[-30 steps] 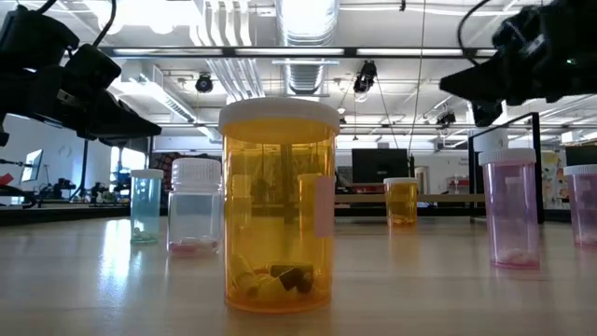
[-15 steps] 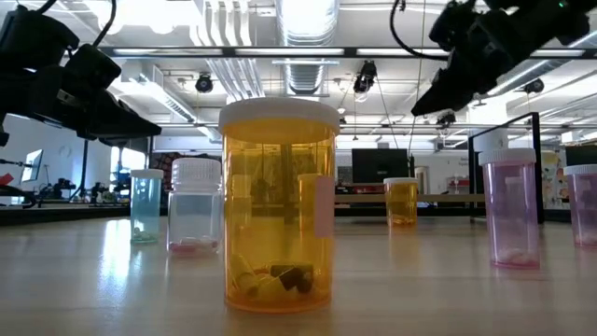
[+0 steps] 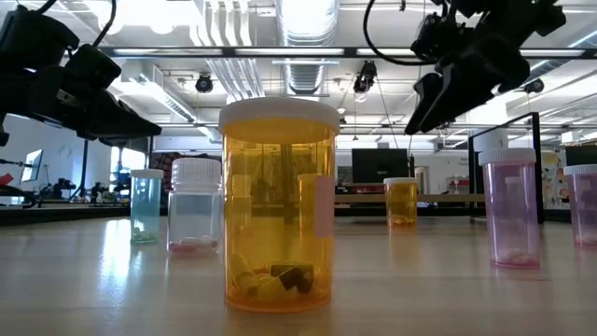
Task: Pick and place medicine bottles onto shelf by color
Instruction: Put the top orange pill bottle on the shelf
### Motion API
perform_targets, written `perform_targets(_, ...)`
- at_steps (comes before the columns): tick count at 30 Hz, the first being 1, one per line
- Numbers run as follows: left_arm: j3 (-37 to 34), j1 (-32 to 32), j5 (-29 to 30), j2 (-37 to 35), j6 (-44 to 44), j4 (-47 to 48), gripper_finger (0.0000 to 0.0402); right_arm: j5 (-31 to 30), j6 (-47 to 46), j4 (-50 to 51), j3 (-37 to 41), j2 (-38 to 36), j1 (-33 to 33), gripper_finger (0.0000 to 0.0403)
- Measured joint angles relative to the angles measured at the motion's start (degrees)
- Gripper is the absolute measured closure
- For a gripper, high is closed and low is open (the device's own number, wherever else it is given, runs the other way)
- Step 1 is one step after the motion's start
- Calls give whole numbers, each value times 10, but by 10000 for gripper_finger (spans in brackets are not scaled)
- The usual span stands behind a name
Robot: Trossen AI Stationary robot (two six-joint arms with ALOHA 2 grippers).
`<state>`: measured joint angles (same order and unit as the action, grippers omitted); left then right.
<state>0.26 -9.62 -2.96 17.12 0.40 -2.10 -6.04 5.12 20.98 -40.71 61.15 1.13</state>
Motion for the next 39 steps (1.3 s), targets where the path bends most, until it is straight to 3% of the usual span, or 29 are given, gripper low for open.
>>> perform_targets(13,0,0,0,0,0,0,402,-6,-4,-1,0,11,0,113)
perform_targets(22,0,0,0,0,0,0,402,-60,-14,-29,0,90,-1,105)
perform_targets(32,0,0,0,0,0,0,402,-56,-38,-33,-17,145,-43,97)
perform_targets(39,0,0,0,0,0,0,402,-6,-40,-33,-20,166,-61,98)
